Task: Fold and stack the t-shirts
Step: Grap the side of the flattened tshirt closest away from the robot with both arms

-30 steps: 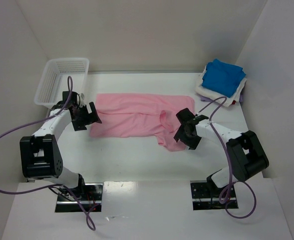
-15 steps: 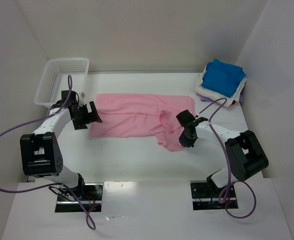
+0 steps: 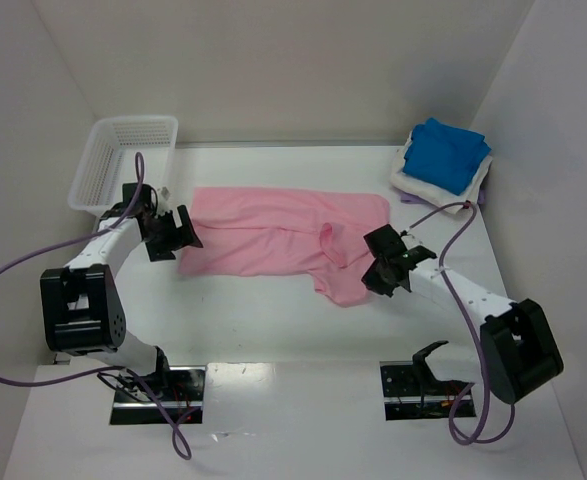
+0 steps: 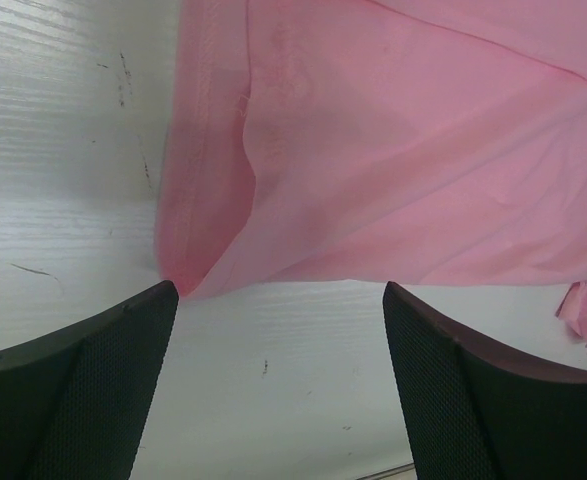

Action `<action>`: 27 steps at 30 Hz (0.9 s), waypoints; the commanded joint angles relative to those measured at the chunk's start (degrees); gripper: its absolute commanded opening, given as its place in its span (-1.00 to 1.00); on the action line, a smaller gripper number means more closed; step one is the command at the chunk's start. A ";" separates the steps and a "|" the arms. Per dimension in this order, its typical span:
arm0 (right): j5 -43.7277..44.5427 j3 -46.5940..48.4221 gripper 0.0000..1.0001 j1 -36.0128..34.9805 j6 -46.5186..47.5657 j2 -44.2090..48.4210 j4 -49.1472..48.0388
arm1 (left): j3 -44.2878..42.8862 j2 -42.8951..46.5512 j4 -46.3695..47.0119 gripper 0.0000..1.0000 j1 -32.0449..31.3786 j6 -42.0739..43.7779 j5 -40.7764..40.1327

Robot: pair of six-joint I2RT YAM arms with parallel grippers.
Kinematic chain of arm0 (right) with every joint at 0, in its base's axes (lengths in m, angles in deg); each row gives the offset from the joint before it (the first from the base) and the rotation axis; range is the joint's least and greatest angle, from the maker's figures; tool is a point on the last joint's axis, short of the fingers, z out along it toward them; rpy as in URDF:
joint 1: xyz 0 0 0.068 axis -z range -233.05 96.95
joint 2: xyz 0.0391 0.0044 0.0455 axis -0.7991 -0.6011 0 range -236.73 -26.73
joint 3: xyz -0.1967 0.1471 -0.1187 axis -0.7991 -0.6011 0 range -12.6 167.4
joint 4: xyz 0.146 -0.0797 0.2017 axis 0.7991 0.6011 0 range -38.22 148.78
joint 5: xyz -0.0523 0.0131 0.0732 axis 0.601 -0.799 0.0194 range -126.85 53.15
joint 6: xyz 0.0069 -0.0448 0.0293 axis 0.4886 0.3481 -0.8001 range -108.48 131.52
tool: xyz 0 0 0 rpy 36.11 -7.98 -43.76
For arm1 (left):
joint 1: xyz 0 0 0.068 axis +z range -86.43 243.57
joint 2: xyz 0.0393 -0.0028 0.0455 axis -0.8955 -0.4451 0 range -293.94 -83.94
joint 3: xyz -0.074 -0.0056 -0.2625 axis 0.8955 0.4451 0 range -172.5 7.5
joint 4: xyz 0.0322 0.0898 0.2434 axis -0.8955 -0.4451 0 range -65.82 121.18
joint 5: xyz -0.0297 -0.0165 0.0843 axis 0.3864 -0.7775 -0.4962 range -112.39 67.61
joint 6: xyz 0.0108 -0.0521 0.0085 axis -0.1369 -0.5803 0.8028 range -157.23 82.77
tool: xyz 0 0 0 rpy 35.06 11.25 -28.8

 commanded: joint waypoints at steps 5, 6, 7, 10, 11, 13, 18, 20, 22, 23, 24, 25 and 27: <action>0.03 -0.41 -1.00 3.21 0.92 2.28 -0.69 | 0.98 -1.29 0.72 0.79 0.36 -0.45 -0.28; 0.03 -0.07 -1.00 3.21 0.92 1.94 -1.24 | 0.98 -1.99 0.48 0.78 0.36 -0.45 -0.95; 0.03 -0.07 -1.00 3.21 0.92 1.73 -1.56 | 0.98 -2.47 -0.06 0.76 0.36 -0.45 -1.37; -0.09 0.54 -1.00 3.21 0.92 0.68 -1.68 | 0.98 -3.30 -0.42 0.73 0.36 0.07 -1.99; -0.49 0.58 -1.00 3.24 0.92 0.27 -2.09 | 1.01 -3.70 -0.45 0.73 0.36 0.11 -1.99; -0.50 1.53 -1.00 3.74 0.92 0.27 -2.09 | 1.51 -4.16 -0.94 0.71 0.36 0.60 -1.99; 0.81 3.01 -1.00 5.47 0.92 0.27 -1.04 | 1.51 -6.16 -0.95 0.57 0.36 1.74 -0.59; 1.08 3.62 -1.00 6.87 0.92 0.27 -0.61 | 1.51 -6.64 -0.95 0.47 0.06 1.75 -0.59; 1.08 3.62 -1.00 7.66 0.98 0.85 -0.33 | 1.51 -7.02 -0.95 0.41 -0.26 1.75 -0.59; 1.08 3.62 -1.00 8.66 1.44 1.31 -0.33 | 1.52 -7.48 -0.96 0.38 -0.26 1.75 -0.59; 1.10 3.62 -1.00 9.20 1.44 1.34 -0.32 | 2.03 -7.48 -1.47 0.35 -0.26 1.75 -0.59; 1.61 3.62 -1.00 9.98 1.44 1.93 0.19 | 2.03 -7.48 -1.47 0.30 -0.26 1.75 -0.59; 1.61 3.62 -1.00 11.22 1.86 1.94 0.20 | 2.03 -7.48 -1.47 0.24 -0.26 1.75 -1.01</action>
